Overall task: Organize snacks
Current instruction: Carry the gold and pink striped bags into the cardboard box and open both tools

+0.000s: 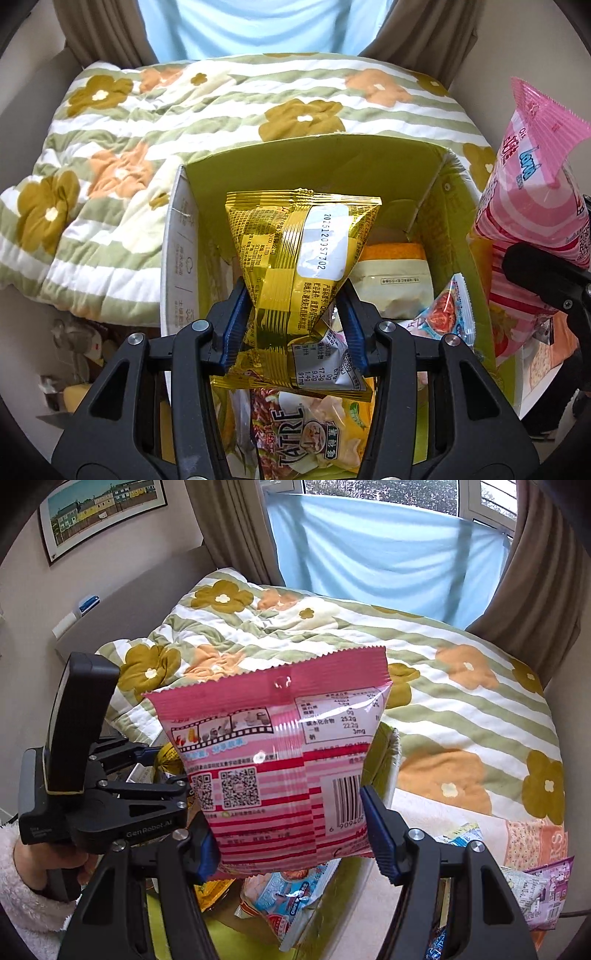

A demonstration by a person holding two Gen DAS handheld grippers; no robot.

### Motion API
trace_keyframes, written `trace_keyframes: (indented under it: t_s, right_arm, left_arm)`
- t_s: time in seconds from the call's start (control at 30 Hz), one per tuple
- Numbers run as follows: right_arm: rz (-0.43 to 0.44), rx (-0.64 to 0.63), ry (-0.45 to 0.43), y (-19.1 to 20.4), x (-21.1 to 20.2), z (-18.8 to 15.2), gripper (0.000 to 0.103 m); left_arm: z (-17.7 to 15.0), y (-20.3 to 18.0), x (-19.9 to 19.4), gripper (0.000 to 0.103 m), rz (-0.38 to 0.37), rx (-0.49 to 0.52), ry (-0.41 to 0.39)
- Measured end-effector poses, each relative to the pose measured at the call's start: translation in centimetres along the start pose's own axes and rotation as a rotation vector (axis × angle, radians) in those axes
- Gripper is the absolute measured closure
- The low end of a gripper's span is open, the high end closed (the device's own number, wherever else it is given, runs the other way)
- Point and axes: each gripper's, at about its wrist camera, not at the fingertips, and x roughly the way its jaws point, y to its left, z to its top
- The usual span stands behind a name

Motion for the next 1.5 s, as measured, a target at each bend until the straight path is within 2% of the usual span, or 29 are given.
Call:
trace_keyframes:
  t_s: [0.07,0.1,0.13,0.17,0.63,0.87,1.0,1.13,1.5]
  right_arm:
    - [0.005,-0.005,0.003,-0.2,0.4,0.5,0.041]
    - [0.007,-0.007,0.004,-0.3,0.5,0.8,0.041]
    - [0.008,-0.007,0.007,-0.5,0.7,0.9,0.041]
    - [0.008,-0.005,0.011,-0.6,0.9,1.2,0.041]
    - [0.029,-0.055,0.087,0.1,3.7,2.0,0.041]
    - [0.024,-0.045,0.096,0.4,4.7,2.3,0.041]
    - [0.033,-0.025,0.084,0.3,4.7,2.1,0.035]
    - [0.04,0.002,0.043,0.0,3.5,1.9,0.016]
    - [0.043,0.019,-0.007,0.3,0.8,0.3,0.016]
  left_arm:
    - [0.0,0.3,0.4,0.054,0.01,-0.014,0.024]
    - [0.0,0.4,0.3,0.036,0.017,-0.015,0.023]
    - [0.0,0.4,0.3,0.006,0.029,-0.009,0.021]
    - [0.0,0.4,0.1,0.001,0.048,-0.002,0.013]
    - [-1.3,0.9,-2.9,0.0,0.059,-0.003,-0.04]
    - [-2.4,1.2,-3.5,0.0,0.066,-0.028,-0.035]
    - [-2.9,1.2,-4.3,0.0,0.064,-0.051,-0.045]
    - [-3.8,1.2,-5.7,0.0,0.062,-0.067,-0.074]
    - [-6.0,0.8,-7.4,0.0,0.055,-0.1,-0.091]
